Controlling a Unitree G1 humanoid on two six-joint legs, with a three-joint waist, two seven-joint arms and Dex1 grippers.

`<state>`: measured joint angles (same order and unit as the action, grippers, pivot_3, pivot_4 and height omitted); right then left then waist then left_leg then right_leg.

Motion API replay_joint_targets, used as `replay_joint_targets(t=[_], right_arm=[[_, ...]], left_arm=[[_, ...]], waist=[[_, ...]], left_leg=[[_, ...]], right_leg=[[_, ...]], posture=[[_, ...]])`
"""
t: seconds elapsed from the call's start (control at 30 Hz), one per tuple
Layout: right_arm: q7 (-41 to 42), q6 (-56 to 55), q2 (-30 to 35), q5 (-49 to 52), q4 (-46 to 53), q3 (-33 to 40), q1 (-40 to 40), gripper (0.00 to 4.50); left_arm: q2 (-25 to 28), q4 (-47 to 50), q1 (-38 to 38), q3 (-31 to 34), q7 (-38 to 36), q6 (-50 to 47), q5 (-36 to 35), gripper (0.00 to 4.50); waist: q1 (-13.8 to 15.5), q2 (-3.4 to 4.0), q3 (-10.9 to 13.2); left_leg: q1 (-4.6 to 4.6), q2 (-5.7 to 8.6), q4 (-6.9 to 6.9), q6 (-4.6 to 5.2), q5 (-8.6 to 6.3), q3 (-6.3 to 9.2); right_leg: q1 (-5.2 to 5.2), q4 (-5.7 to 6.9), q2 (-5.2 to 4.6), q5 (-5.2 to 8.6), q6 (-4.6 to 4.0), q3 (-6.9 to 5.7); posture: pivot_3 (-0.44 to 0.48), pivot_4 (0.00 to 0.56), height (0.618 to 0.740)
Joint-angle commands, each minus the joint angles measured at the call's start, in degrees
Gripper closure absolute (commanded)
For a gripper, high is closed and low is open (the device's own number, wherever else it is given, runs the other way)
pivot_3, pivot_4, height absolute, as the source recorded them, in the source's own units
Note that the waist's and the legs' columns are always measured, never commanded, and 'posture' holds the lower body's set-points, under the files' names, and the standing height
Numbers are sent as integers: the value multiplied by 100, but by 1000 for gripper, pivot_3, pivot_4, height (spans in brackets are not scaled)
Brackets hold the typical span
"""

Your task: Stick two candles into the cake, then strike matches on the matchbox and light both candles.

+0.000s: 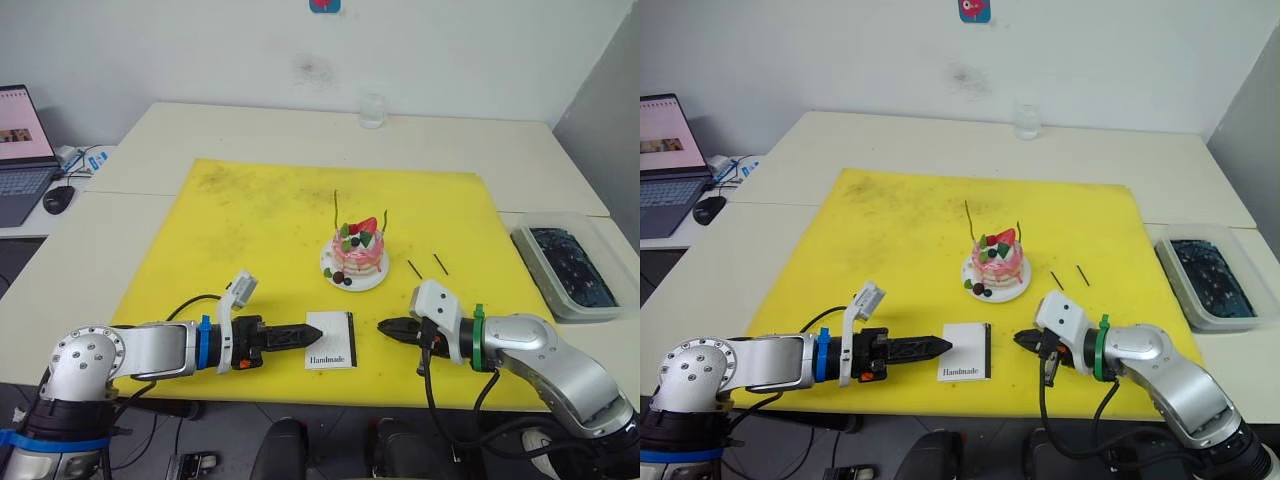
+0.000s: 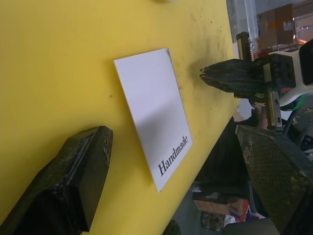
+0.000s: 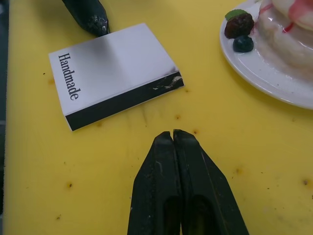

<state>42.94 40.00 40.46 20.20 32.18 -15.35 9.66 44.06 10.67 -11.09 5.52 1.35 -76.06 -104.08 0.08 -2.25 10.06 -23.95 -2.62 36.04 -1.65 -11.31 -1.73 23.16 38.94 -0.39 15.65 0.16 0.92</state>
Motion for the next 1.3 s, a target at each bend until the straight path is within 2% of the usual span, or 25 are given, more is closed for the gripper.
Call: replay_joint_targets(t=[0.03,0.3,0.53,0.8,1.3], right_arm=[[106,166,-1,9,105,-116,197,4473],[192,409,13,-41,61,-289,391,4473],[109,565,-179,-236,-106,-614,632,4473],[142,522,-424,-388,-281,-938,765,4473],[210,626,-926,-210,-269,-925,931,4473]], left_arm=[[251,278,-41,-432,451,434,-820,0],[262,248,-161,-901,605,791,-870,0],[99,91,-99,-1171,601,900,-447,0],[-53,93,-22,-1242,481,867,-157,0],[-152,207,81,-1243,411,833,47,0]], waist=[[-6,0,0],[-3,0,0],[-4,0,-1],[3,1,-6],[10,4,-8]], left_leg=[[-1,-2,-1,0,0,0],[0,0,-1,0,0,1],[1,0,-1,0,0,0],[7,5,2,0,1,-2],[7,8,1,0,0,-3]], right_leg=[[2,0,0,0,0,1],[1,0,1,1,-2,-1],[0,0,1,1,-2,0],[-7,-2,-2,9,-16,2],[-7,-6,-7,9,-17,2]], posture=[[0,150,740],[0,150,740],[0,150,740],[0,150,740],[0,150,740]])
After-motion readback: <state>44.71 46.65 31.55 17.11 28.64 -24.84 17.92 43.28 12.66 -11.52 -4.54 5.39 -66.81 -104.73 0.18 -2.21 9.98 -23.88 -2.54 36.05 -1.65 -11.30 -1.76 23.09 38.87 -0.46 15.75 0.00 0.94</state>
